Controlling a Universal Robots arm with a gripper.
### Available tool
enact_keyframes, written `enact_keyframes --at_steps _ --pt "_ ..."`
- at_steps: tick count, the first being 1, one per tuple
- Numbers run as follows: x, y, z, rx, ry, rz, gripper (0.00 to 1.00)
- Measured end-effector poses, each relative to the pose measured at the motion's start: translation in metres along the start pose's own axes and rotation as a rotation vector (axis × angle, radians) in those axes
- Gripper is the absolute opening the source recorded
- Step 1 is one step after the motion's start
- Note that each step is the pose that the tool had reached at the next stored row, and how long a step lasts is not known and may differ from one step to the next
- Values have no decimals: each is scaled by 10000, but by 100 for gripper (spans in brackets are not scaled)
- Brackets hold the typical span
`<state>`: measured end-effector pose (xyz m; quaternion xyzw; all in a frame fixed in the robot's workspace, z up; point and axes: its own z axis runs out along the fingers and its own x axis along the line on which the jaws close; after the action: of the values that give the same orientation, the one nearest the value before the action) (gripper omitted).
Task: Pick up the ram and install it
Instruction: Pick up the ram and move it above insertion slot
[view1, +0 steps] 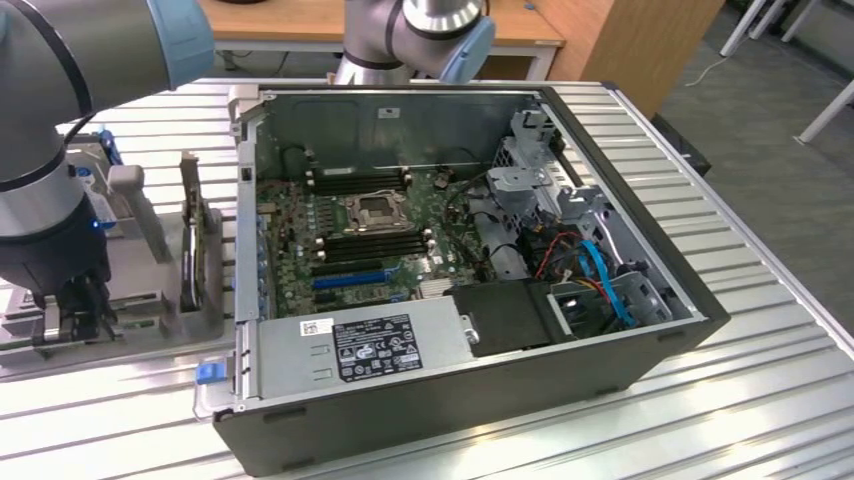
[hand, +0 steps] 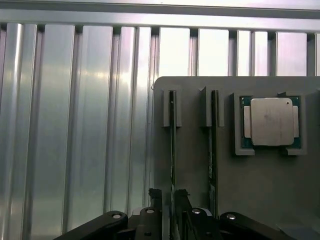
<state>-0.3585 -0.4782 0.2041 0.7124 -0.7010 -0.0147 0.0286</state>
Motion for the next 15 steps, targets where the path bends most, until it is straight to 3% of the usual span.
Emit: enact_keyframes --at_steps 2,9,15 --pt "-30 -3 17 25 -24 3 26" --pt "-31 -1 5 2 -3 2 26" --pt "-32 -4 61 4 -4 2 26"
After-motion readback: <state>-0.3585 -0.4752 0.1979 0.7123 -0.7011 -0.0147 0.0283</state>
